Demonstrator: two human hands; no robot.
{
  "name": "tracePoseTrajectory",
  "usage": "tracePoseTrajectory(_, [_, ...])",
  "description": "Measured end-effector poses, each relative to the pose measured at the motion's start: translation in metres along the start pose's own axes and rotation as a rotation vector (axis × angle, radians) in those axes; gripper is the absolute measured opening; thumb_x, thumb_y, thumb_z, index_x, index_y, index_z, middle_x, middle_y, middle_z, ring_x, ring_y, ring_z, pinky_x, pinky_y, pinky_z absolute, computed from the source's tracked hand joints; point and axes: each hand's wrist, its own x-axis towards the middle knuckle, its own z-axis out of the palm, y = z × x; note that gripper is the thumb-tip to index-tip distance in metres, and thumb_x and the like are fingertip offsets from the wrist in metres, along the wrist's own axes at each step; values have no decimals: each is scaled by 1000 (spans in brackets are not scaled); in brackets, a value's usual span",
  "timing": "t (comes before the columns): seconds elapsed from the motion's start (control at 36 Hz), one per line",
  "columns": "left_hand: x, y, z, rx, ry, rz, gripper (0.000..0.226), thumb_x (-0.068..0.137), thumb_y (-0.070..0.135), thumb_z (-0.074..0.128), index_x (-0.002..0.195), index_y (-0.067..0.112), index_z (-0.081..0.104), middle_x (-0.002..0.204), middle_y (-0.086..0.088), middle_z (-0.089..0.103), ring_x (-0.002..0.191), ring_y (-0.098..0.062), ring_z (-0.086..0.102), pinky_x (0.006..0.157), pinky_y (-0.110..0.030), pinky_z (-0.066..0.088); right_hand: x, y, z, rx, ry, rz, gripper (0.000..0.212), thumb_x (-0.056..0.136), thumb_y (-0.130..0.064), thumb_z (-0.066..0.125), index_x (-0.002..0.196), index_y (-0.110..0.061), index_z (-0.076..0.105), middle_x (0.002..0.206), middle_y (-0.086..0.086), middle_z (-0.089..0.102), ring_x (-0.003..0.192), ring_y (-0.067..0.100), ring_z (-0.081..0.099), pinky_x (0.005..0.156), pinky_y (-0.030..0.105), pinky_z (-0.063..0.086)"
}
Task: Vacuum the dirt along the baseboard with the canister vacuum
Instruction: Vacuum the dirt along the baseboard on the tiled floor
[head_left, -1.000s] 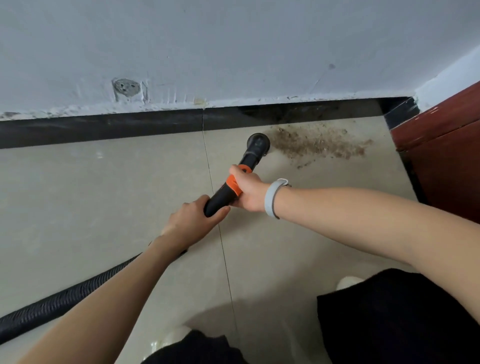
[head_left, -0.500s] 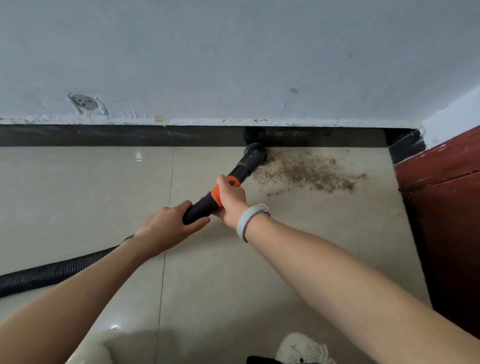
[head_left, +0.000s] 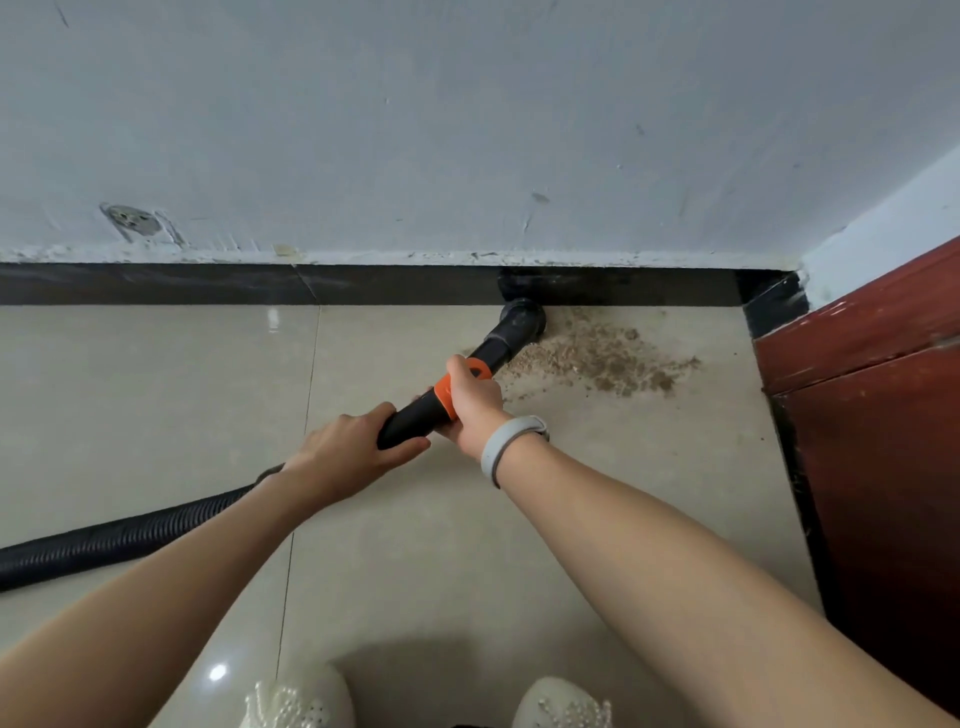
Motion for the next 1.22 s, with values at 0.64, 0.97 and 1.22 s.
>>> tracePoseTrajectory(0.64, [40,71,16,63,-3,230,38,90,65,43,95,27,44,72,6,52,70,-19,54,57,-31,34,14,-34,-76,162,154,-56,35,90,-31,60,113,-9,45,120,19,59,105,36,62,83,50,56])
tracePoseTrajectory(0.97, [58,128,36,26,-42,296,38,89,67,43,93,29,43,70,6,53,63,-13,52,52,-28,33,19,-52,-137,167,196,-140,17,92,-27,55,90,-13,46,101,15,57,103,35,63,86,46,55])
tracePoseTrajectory(1.22, [74,172,43,20,-64,355,40,88,67,44,93,27,44,72,4,53,68,-18,54,56,-30,35,16,-72,-177,229,225,-179,16,90,-23,56,92,-10,46,96,14,55,92,31,60,87,47,55])
